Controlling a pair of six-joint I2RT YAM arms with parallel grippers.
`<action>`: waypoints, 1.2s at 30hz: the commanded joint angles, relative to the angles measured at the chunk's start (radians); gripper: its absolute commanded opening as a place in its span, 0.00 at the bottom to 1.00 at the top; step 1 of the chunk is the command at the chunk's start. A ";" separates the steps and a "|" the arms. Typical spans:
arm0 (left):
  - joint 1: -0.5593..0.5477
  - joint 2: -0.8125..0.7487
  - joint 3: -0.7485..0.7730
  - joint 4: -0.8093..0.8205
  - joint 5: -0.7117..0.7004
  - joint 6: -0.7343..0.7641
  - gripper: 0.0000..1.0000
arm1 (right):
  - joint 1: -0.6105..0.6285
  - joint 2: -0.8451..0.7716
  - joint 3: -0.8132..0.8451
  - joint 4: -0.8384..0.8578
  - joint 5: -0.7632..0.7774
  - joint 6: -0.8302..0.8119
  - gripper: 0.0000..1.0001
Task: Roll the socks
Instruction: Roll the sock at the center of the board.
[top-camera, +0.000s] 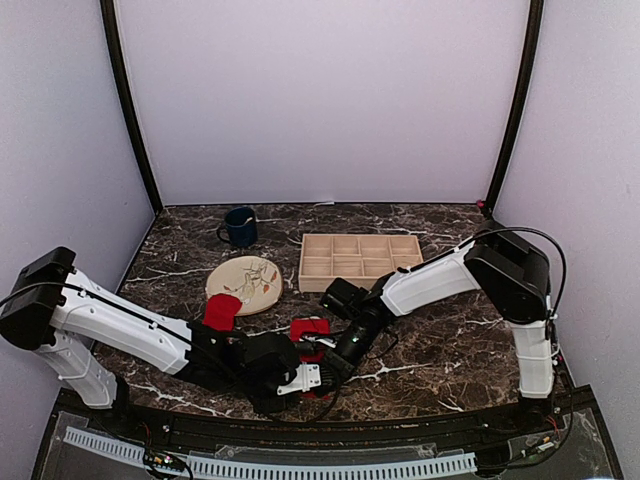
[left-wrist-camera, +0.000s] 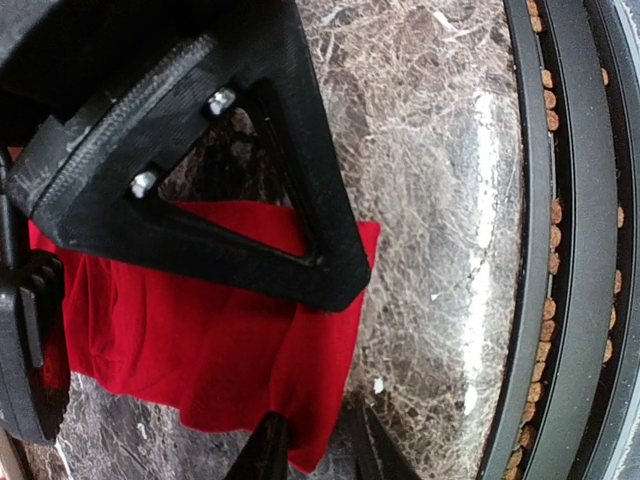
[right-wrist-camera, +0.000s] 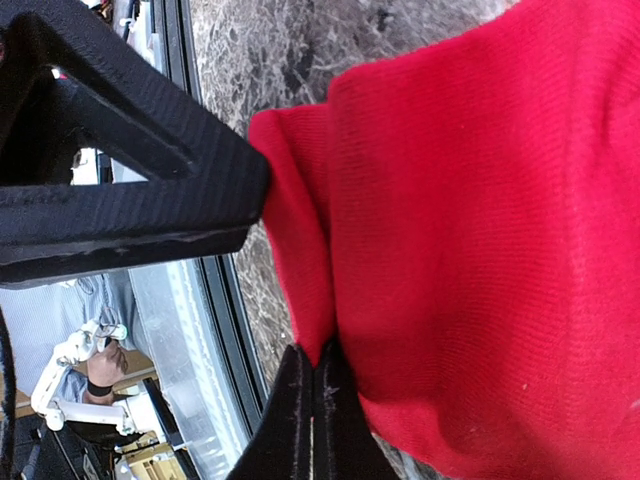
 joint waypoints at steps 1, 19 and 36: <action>-0.005 0.012 0.034 0.004 0.008 0.030 0.24 | -0.007 0.028 0.005 -0.029 0.015 -0.006 0.00; -0.041 0.041 0.039 -0.023 -0.012 0.052 0.22 | -0.016 0.036 0.005 -0.030 -0.005 -0.011 0.00; -0.047 0.104 0.059 -0.041 -0.107 0.062 0.22 | -0.016 0.035 0.002 -0.042 -0.018 -0.017 0.00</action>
